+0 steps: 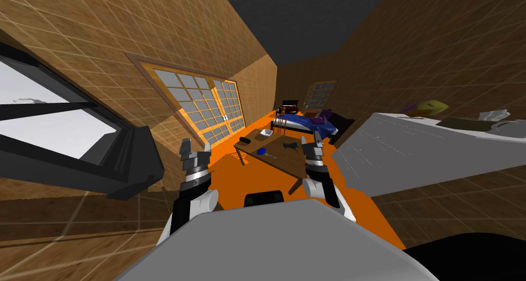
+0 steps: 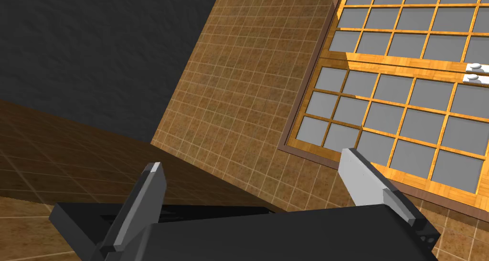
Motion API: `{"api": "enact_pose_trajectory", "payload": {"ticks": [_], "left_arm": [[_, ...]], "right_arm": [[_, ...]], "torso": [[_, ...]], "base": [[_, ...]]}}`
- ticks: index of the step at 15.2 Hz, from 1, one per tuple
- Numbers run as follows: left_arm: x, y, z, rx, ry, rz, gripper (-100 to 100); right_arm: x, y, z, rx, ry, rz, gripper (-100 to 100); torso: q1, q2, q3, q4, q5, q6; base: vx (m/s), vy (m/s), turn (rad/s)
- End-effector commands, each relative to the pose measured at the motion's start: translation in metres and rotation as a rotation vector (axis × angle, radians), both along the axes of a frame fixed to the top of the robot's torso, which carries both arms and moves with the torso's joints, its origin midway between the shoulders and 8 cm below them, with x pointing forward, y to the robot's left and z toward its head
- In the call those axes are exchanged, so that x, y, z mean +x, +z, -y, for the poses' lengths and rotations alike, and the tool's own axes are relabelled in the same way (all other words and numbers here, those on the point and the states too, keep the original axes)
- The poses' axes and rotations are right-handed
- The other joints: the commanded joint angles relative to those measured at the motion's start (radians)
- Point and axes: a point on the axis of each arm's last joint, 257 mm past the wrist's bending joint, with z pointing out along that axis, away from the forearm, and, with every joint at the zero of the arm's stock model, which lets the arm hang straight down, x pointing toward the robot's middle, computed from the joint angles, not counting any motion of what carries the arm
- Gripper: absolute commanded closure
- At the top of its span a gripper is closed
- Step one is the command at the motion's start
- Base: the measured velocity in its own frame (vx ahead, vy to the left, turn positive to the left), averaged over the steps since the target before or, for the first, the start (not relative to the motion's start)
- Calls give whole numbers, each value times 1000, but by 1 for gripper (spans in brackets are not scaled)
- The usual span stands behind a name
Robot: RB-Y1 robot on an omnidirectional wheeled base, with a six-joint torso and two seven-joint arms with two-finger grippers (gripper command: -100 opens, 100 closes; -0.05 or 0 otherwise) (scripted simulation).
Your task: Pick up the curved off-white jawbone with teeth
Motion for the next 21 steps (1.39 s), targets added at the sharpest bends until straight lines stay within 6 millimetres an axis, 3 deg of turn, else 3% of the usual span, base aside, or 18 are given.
{"api": "enact_pose_trajectory", "payload": {"ticks": [1, 4, 13, 15, 18, 20, 21], "left_arm": [[0, 0, 0, 0, 0, 0, 0], [0, 0, 0, 0, 0, 0, 0], [0, 0, 0, 0, 0, 0, 0], [0, 0, 0, 0, 0, 0, 0], [0, 0, 0, 0, 0, 0, 0], [0, 0, 0, 0, 0, 0, 0], [0, 0, 0, 0, 0, 0, 0]], "right_arm": [[4, -3, -9, -52, 22, -21, -100], [10, -10, -18, -108, 42, -48, -100], [32, -54, -50, -354, 101, -184, -100], [39, -78, -58, -448, 115, -245, -100], [42, -93, -60, -510, 127, -281, -100], [46, -126, -63, -610, 140, -355, -100], [46, -126, -63, -621, 143, -356, -100]], "torso": [[0, 0, 0, 0, 0, 0], [1, -1, -1, 0, 0, 0], [4, -4, -2, -1, 1, 0], [3, -4, -2, -1, 1, 0], [3, -4, -2, -1, 1, 0], [3, -4, -2, -1, 1, 0], [3, -4, -3, -1, 1, 0]], "base": [[8, 10, 33], [16, 24, 38], [51, 49, 55], [50, 44, 65], [48, 43, 45], [60, 41, 55], [56, 43, 45]]}}
